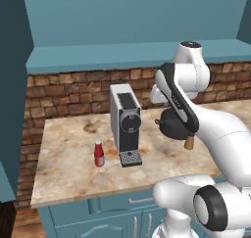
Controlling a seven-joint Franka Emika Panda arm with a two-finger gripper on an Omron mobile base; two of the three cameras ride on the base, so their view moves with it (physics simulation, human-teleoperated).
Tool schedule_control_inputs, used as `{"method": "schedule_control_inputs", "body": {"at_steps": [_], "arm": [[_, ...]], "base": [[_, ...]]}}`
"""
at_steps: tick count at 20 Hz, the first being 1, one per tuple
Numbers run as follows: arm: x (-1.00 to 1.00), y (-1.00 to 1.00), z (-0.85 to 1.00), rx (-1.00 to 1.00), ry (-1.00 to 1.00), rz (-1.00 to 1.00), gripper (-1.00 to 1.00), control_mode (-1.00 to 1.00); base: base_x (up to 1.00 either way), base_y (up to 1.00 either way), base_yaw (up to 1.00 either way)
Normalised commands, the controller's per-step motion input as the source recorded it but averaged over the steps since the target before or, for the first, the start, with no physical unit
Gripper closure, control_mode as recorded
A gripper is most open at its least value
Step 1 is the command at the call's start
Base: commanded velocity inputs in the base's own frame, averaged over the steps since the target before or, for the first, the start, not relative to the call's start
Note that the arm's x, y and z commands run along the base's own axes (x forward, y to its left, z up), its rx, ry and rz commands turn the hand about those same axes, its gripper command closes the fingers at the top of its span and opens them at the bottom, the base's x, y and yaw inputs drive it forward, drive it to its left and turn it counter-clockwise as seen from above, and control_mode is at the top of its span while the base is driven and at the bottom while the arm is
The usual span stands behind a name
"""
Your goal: There are various items on the counter. Only move the condiments/shakers into the cabinet.
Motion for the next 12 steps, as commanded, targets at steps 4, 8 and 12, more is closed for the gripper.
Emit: {"method": "schedule_control_inputs", "body": {"at_steps": [4, 8, 12], "arm": [[-0.05, -0.01, -0.02, 0.00, -0.02, 0.00, -1.00, -1.00], [-0.41, -0.89, -0.31, 0.14, -0.07, -0.03, -1.00, -1.00], [-0.39, -1.00, -0.39, 0.21, -0.08, 0.00, -1.00, -1.00]], "base": [[0.00, 0.00, 0.00], [0.00, 0.00, 0.00], [0.00, 0.00, 0.00]]}}
